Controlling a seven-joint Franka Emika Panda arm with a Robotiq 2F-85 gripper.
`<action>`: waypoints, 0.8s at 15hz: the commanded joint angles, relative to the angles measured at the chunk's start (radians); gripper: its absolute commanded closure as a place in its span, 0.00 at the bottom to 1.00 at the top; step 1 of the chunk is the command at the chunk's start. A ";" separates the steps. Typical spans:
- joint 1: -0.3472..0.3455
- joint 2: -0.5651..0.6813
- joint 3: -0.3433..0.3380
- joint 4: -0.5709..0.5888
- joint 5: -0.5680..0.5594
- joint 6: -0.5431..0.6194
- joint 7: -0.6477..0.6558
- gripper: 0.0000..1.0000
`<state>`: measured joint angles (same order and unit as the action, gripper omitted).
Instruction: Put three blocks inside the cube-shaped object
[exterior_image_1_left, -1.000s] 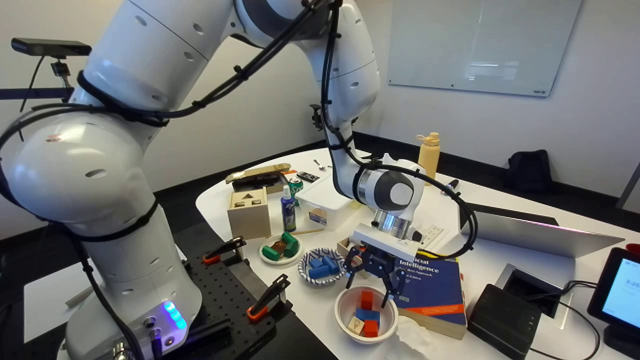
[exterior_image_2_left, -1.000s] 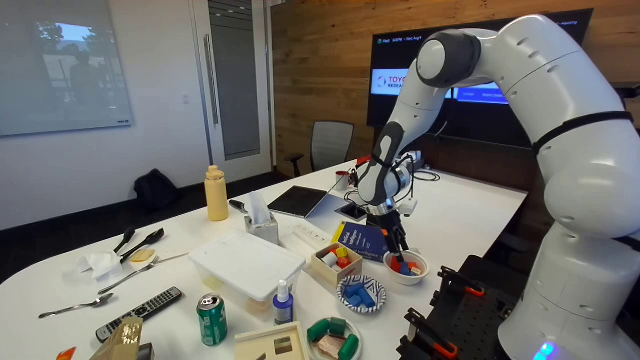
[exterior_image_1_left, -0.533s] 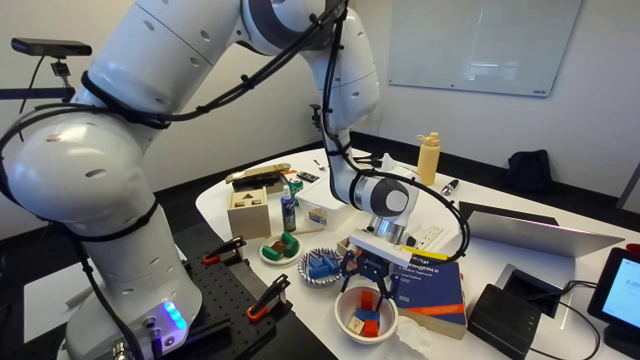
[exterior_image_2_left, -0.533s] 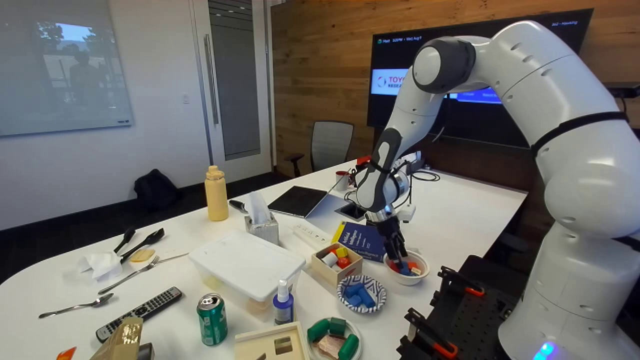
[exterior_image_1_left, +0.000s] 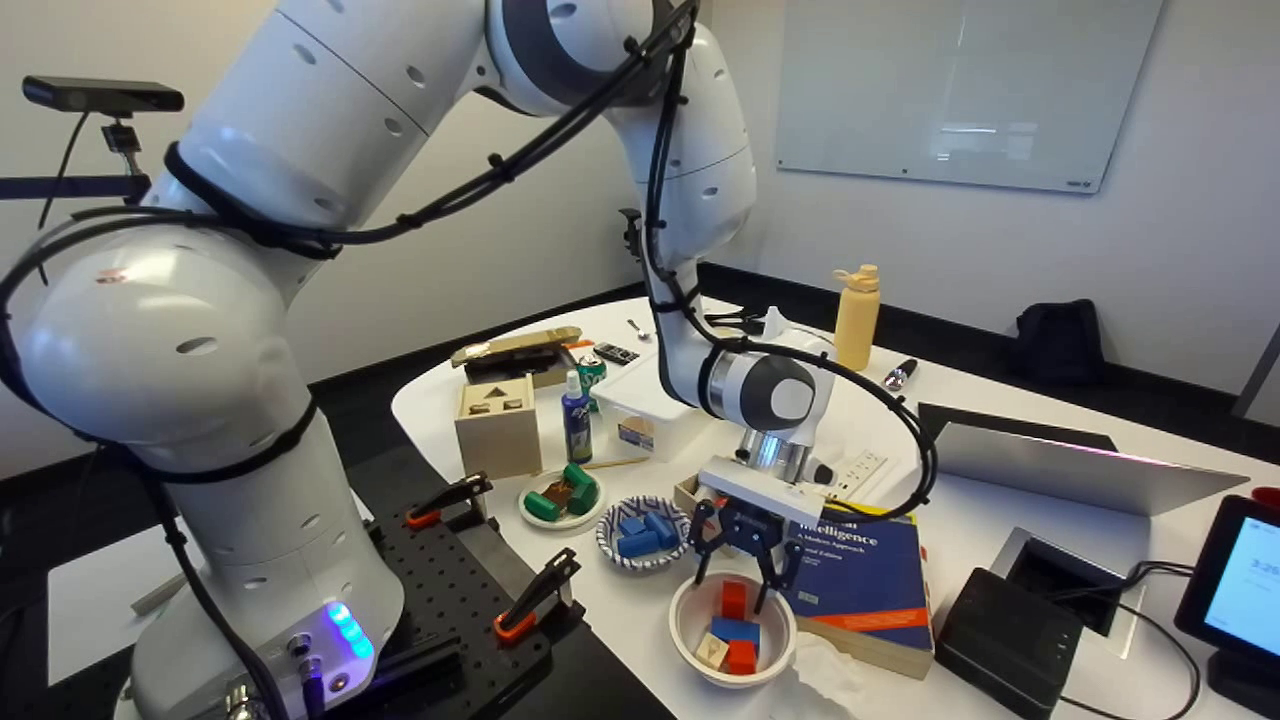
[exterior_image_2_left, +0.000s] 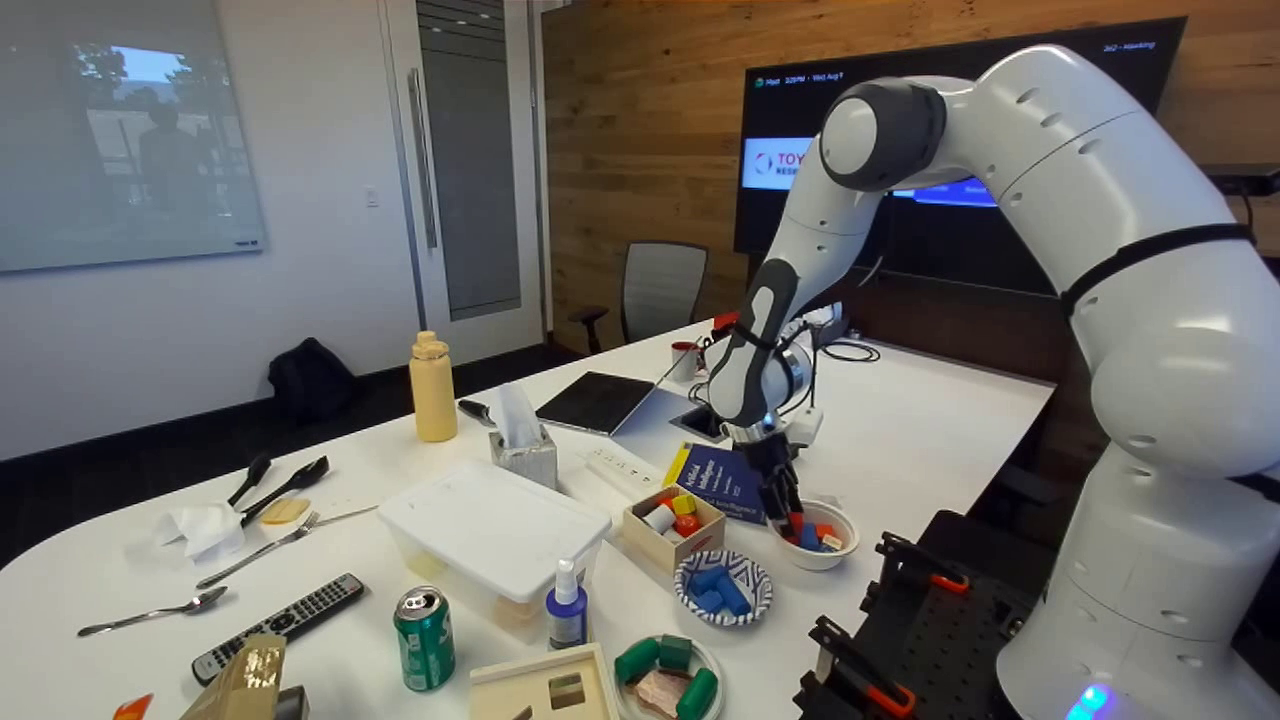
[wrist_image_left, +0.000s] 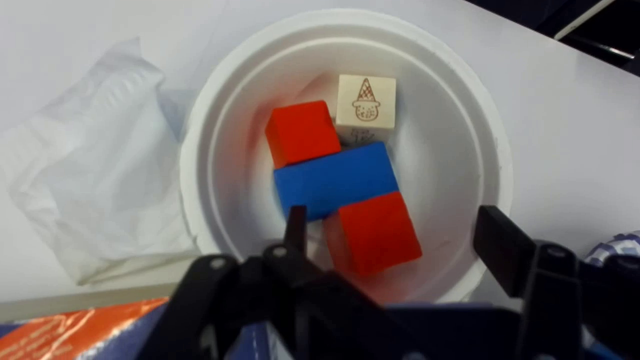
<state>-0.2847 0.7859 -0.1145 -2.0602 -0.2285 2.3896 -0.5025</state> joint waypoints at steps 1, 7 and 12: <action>0.023 0.005 -0.014 0.002 -0.034 0.020 0.041 0.47; 0.034 -0.029 -0.031 -0.026 -0.057 0.007 0.064 0.90; 0.119 -0.160 -0.089 -0.104 -0.145 -0.072 0.177 0.92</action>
<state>-0.2388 0.7525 -0.1684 -2.0820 -0.3180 2.3818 -0.4004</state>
